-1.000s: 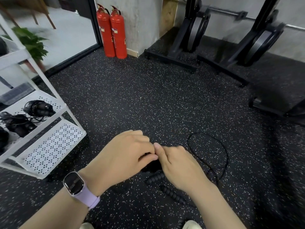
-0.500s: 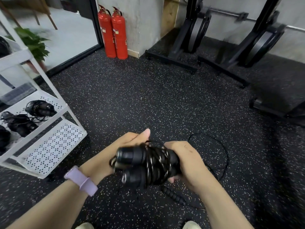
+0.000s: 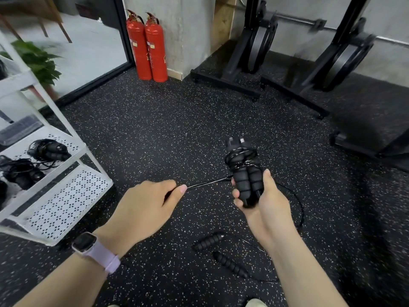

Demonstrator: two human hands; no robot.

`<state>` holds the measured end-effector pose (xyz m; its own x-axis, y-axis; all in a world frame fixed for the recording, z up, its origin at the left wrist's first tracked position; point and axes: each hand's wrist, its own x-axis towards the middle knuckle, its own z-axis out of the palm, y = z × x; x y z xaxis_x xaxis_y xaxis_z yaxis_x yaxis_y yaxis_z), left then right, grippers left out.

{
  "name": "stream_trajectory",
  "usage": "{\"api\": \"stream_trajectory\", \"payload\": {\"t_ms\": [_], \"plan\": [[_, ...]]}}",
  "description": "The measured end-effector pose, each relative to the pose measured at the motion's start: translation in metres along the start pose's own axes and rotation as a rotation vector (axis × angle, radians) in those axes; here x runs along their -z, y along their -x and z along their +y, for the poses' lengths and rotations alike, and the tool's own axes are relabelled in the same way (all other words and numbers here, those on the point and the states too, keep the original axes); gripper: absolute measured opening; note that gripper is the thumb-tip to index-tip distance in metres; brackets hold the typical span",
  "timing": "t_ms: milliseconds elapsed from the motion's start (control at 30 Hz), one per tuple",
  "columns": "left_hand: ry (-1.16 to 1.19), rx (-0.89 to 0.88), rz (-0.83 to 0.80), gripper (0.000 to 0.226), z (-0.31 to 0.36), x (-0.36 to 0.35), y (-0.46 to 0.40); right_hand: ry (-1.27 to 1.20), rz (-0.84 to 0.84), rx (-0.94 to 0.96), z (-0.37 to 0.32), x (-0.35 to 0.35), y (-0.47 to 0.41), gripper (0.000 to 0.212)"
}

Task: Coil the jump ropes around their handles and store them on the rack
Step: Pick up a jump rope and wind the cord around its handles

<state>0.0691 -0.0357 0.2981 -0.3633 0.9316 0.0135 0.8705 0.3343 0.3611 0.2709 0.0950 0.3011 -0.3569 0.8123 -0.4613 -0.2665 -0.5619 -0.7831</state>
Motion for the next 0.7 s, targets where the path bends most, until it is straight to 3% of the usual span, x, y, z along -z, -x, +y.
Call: {"api": "stream_trajectory", "payload": {"t_ms": [67,167,433,600,700], "plan": [[-0.005,-0.102,0.032,0.052,0.002,0.005,0.001,0.358,0.12,0.109,0.003,0.006,-0.002,0.048],[-0.023,-0.217,0.073,0.049,0.005,0.01,0.002,0.801,0.16,0.272,0.012,0.01,-0.001,0.045],[-0.005,-0.436,0.048,0.038,0.015,0.014,0.004,1.237,-0.012,0.419,0.023,0.003,0.003,0.04],[0.015,-0.478,-0.007,0.03,0.025,0.006,0.007,1.597,-0.263,0.488,0.033,-0.004,0.013,0.05],[0.126,-0.429,-0.051,0.03,0.022,0.006,0.006,1.483,-0.472,0.456,0.037,-0.004,0.015,0.052]]}}
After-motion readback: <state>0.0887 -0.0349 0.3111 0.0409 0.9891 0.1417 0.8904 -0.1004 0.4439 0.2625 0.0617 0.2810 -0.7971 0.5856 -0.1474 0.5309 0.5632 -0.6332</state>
